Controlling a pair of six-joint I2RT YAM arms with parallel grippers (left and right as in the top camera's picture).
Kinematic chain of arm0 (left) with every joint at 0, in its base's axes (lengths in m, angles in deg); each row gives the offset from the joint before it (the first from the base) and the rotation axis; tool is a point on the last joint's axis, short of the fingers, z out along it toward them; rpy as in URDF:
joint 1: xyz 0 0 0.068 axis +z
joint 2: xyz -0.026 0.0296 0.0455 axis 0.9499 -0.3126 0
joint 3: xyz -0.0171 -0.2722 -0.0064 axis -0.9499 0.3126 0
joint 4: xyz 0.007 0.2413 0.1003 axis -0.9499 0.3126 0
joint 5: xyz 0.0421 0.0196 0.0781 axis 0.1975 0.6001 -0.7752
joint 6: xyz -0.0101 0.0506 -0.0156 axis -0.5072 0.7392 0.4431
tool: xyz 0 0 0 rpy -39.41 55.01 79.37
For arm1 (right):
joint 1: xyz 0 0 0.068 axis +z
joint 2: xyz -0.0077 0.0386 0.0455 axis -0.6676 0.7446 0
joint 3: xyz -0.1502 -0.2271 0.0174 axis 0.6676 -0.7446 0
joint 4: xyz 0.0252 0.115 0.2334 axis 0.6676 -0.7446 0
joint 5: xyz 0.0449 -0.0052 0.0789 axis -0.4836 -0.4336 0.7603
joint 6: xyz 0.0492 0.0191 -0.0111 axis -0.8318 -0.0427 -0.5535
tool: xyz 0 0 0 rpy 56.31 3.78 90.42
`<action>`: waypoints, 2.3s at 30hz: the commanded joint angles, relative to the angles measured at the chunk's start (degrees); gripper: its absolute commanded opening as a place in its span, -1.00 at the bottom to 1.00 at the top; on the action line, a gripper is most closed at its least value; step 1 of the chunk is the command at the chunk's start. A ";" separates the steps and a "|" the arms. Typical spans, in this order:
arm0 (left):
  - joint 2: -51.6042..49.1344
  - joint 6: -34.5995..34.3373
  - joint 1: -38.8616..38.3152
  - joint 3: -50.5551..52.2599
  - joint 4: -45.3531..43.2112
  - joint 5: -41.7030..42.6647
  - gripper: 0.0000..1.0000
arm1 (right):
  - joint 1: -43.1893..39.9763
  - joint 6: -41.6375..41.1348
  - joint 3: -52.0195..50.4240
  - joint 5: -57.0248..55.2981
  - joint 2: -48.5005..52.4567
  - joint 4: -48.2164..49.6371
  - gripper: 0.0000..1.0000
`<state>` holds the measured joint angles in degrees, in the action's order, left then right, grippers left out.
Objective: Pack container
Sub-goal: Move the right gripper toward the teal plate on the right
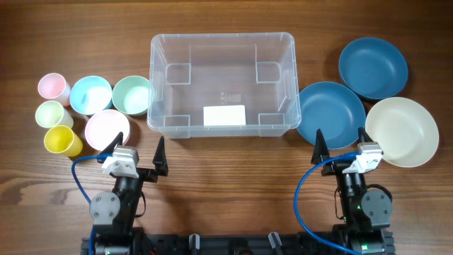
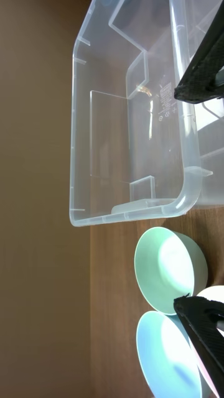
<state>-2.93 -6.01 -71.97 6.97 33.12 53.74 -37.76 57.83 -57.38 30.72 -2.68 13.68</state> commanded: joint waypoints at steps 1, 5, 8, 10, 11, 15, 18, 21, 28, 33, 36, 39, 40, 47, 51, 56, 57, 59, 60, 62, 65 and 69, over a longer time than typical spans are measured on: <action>0.28 0.90 0.20 0.85 0.00 0.90 1.00 | -0.24 0.46 -0.09 0.94 -0.31 0.20 1.00; 0.28 0.90 0.20 0.85 0.00 0.90 1.00 | -0.24 0.48 -0.09 0.94 -0.31 0.17 1.00; 0.28 0.90 0.20 0.85 0.00 0.90 1.00 | -0.24 0.46 -0.09 0.94 -0.31 0.17 0.99; 0.28 0.90 0.20 0.85 0.00 0.90 0.99 | -0.24 0.48 -0.09 0.94 -0.31 0.17 0.99; 0.31 0.90 0.20 0.85 0.00 0.90 1.00 | -0.24 0.48 -0.09 0.94 -0.31 0.17 1.00; 0.28 0.90 0.20 0.85 0.00 0.90 0.99 | -0.24 0.46 -0.09 0.94 -0.31 0.17 0.99; 0.28 0.90 0.20 0.85 0.00 0.90 0.99 | -0.24 0.44 -0.09 0.94 -0.31 0.17 1.00; 0.28 0.90 0.20 0.85 0.00 0.90 1.00 | -0.24 0.46 -0.09 0.94 -0.31 0.17 0.99; 0.28 0.90 0.20 0.85 0.00 0.90 0.99 | -0.24 0.46 -0.09 0.94 -0.31 0.17 0.99; 0.28 0.90 0.20 0.85 0.00 0.90 1.00 | -0.24 0.46 -0.09 0.94 -0.31 0.17 0.99; 0.28 0.90 0.20 0.85 0.00 0.90 0.99 | -0.24 0.48 -0.09 0.94 -0.31 0.17 0.99; 0.28 0.90 0.20 0.85 0.00 0.90 1.00 | -0.24 0.48 -0.09 0.94 -0.31 0.17 0.99; 0.28 0.90 0.20 0.85 0.00 0.90 0.99 | -0.24 0.46 -0.09 0.94 -0.31 0.20 0.99; 0.28 0.90 0.20 0.85 0.00 0.90 0.99 | -0.24 0.46 -0.09 0.94 -0.31 0.17 1.00; 0.31 0.90 0.20 0.85 0.00 0.90 1.00 | -0.24 0.46 -0.09 0.94 -0.31 0.17 1.00; 0.31 0.90 0.20 0.85 0.00 0.90 1.00 | -0.24 0.46 -0.09 0.94 -0.31 0.17 1.00; 0.28 0.90 0.20 0.85 0.00 0.90 1.00 | -0.24 0.48 -0.09 0.94 -0.31 0.17 1.00; 0.28 0.90 0.20 0.85 0.00 0.90 1.00 | -0.24 0.48 -0.09 0.94 -0.31 0.17 0.99; 0.28 0.90 0.20 0.85 0.00 0.90 1.00 | -0.24 0.46 -0.09 0.94 -0.31 0.17 0.99; 0.31 0.90 0.20 0.85 0.00 0.90 1.00 | -0.24 0.46 -0.09 0.94 -0.31 0.20 0.99; 0.28 0.90 0.20 0.85 0.00 0.90 1.00 | -0.24 0.20 -0.09 0.96 -0.31 0.20 0.99; 0.28 0.90 0.20 0.85 0.00 0.90 0.99 | -0.24 -7.43 -0.09 3.08 -0.31 -0.07 1.00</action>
<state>-2.93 -6.01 -71.97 6.97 33.12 53.74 -37.76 56.82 -57.38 30.96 -2.68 13.68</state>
